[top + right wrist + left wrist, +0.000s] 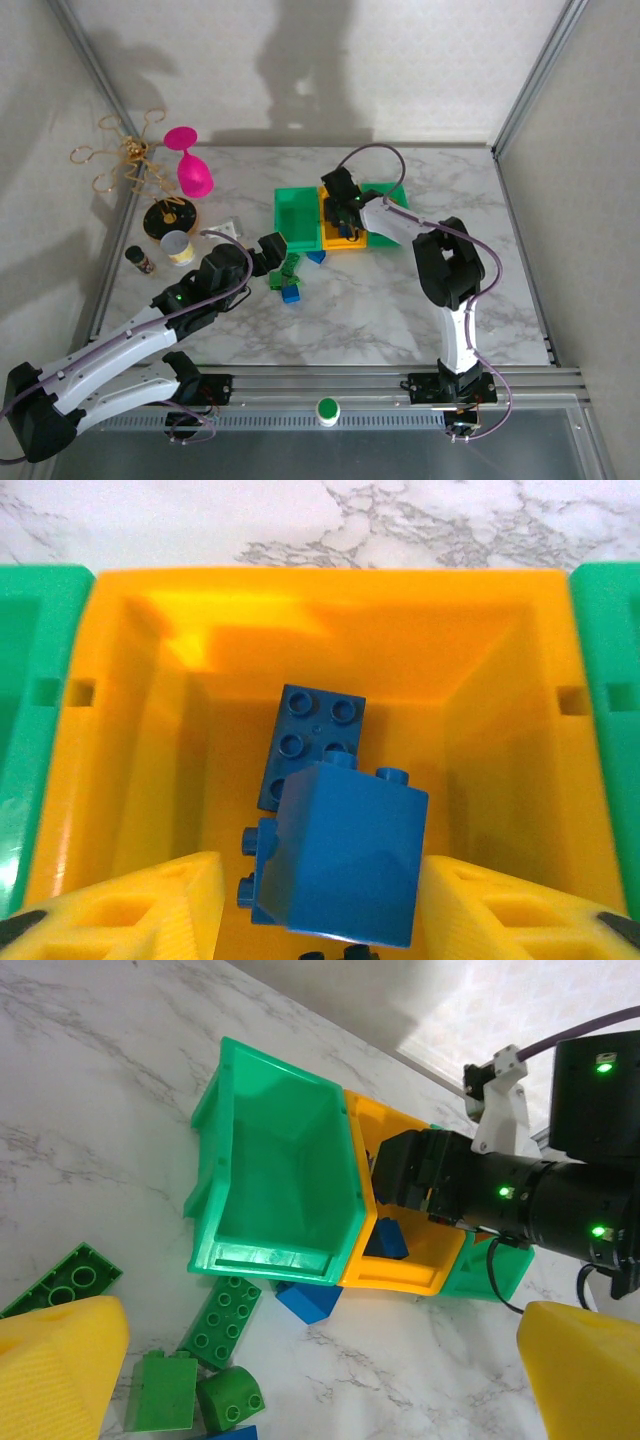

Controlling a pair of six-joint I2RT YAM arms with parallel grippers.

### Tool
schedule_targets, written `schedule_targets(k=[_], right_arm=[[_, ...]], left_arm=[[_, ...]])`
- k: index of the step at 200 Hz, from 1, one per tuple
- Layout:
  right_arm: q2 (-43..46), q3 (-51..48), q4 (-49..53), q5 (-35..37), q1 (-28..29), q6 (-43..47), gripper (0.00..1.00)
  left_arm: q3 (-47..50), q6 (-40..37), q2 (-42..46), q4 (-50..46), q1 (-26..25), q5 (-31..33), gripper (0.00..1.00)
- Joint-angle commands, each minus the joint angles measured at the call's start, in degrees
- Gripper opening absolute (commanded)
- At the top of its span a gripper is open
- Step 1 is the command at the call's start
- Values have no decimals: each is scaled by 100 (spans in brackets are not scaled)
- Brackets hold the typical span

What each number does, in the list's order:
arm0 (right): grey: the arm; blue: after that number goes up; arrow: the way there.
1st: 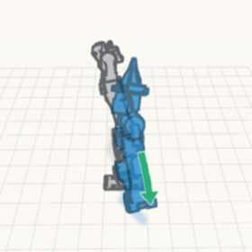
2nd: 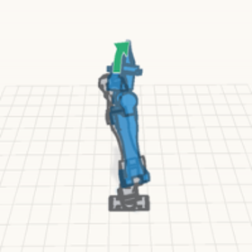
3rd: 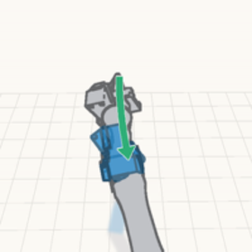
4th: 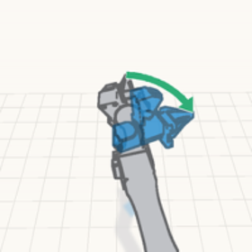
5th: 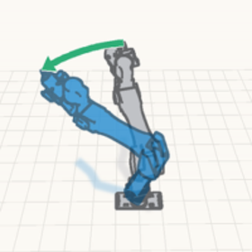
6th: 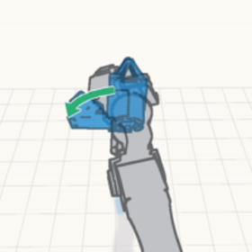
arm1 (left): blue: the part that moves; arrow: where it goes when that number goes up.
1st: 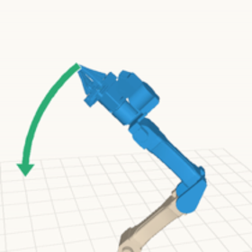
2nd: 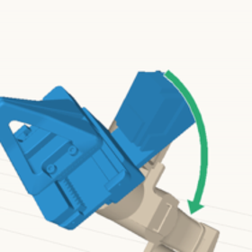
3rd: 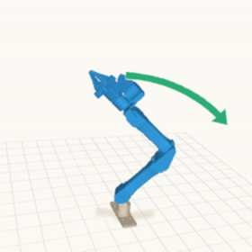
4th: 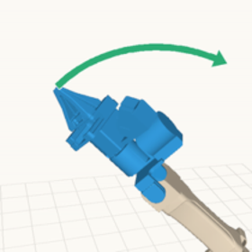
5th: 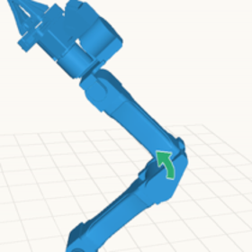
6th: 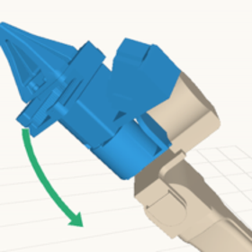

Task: Sort the legos into containers by color
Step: Place the lego in the container, then pick up the lego from the bottom-center of the table.

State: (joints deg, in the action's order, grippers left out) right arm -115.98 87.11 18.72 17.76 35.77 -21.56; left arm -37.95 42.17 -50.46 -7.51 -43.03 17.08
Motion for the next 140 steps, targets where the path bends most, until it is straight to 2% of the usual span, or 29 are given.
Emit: schedule_targets(k=[1,49,75,140], right_arm=[[549,75,-2,-98,-30,96,56],[1307,-401,-224,-326,163,230,61],[1730,-808,-202,-279,378,0,62],[2118,-1916,-169,-429,1706,-565,64]], left_arm=[[-160,-47,55,47,48,-3,100],[-184,-10,179,-102,51,8,100],[-102,37,404,-280,47,58,100],[63,125,1160,-1115,57,246,100]])
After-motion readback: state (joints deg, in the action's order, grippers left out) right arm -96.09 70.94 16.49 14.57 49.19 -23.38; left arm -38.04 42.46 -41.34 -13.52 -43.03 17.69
